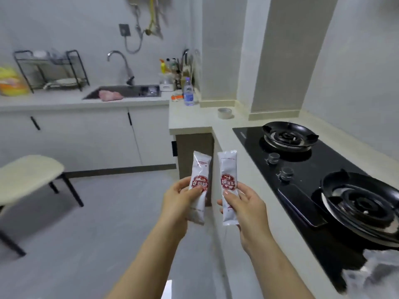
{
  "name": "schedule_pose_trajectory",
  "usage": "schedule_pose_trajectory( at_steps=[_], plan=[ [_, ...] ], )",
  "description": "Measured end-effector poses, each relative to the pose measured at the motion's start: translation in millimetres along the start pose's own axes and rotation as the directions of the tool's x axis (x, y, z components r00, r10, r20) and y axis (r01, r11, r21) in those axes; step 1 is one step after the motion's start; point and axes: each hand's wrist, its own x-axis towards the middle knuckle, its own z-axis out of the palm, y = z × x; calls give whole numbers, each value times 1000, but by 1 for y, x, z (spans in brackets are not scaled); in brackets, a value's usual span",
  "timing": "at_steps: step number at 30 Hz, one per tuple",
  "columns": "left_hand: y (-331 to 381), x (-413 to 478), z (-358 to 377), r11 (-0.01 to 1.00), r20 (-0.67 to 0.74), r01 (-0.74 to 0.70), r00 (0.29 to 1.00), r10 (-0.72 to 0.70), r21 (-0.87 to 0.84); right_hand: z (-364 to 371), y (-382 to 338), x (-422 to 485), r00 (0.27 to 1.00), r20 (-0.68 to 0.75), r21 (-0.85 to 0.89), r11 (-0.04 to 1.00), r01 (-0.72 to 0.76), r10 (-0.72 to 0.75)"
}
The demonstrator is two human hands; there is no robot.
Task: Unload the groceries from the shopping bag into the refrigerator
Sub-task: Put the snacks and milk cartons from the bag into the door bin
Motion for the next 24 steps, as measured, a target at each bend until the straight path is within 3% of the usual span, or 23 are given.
schedule_pose_trajectory(
  at_steps=[6, 11, 16, 24],
  plan=[
    [25, -24, -114, 992, -286, -91, 956, 63, -86, 106, 30, -25, 950, 299, -72, 995, -76, 94],
    [45, -61, -219, 966, -501, -207, 859, 105, -153, 207, 58, -69, 843, 507, -99, 984, -150, 179],
    [69, -113, -333, 942, -679, -310, 720, 143, -131, 317, 89, -138, 692, 682, -173, 971, -163, 238],
    [99, -206, -497, 877, -895, -471, 425, 135, -92, 472, 128, -267, 430, 867, -213, 968, -137, 251]
  ],
)
